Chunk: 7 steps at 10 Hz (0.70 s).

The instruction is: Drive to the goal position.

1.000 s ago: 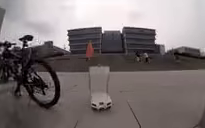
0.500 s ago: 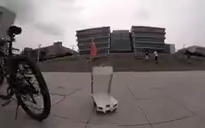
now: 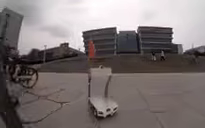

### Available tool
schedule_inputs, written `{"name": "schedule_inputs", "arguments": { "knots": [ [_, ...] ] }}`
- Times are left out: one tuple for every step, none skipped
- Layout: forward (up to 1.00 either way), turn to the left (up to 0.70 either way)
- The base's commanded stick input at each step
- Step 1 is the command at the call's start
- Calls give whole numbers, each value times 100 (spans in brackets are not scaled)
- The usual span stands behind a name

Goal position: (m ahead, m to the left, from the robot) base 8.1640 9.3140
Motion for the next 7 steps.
{"name": "schedule_inputs", "arguments": {
  "knots": [
    [100,0],
    [100,0],
    [100,18],
    [100,27],
    [100,27],
    [100,27],
    [100,7]
  ]
}}
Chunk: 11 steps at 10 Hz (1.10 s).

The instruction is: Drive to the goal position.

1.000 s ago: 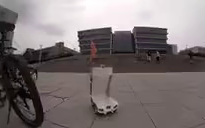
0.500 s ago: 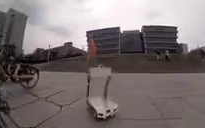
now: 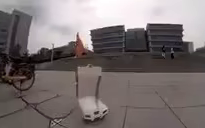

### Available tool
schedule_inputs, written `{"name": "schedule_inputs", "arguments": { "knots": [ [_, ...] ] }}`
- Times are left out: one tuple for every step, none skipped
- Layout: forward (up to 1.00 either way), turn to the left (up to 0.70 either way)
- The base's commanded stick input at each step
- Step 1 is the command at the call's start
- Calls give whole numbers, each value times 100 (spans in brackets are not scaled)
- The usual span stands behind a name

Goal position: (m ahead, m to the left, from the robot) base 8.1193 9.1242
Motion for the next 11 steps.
{"name": "schedule_inputs", "arguments": {
  "knots": [
    [100,0],
    [100,0],
    [100,2],
    [100,27],
    [100,27],
    [100,27],
    [100,27],
    [100,7],
    [100,0],
    [100,16],
    [100,27]
  ]
}}
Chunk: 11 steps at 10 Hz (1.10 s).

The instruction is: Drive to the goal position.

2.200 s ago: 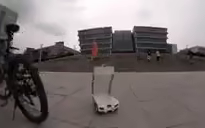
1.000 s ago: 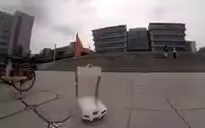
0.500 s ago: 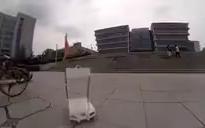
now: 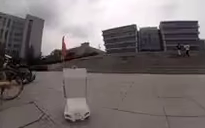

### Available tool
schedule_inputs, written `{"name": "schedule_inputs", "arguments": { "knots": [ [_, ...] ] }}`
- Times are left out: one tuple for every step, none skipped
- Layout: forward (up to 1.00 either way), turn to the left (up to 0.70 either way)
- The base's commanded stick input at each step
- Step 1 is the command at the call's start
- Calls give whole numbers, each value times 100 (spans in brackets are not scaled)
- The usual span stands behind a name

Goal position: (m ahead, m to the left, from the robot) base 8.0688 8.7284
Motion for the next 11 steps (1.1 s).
{"name": "schedule_inputs", "arguments": {
  "knots": [
    [100,27],
    [100,27],
    [100,27],
    [100,27],
    [100,27],
    [100,27],
    [100,27],
    [100,27],
    [100,27],
    [100,27],
    [100,27]
  ]
}}
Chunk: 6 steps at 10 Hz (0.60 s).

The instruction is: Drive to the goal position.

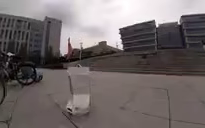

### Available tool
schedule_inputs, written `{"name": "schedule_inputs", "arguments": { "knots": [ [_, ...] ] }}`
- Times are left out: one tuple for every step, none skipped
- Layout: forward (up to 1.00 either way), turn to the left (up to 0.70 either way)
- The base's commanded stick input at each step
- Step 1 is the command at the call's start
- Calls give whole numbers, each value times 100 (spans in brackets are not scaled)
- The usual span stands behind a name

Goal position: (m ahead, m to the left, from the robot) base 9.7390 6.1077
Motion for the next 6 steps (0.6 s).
{"name": "schedule_inputs", "arguments": {
  "knots": [
    [100,27],
    [100,27],
    [100,27],
    [100,27],
    [100,27],
    [100,27]
  ]
}}
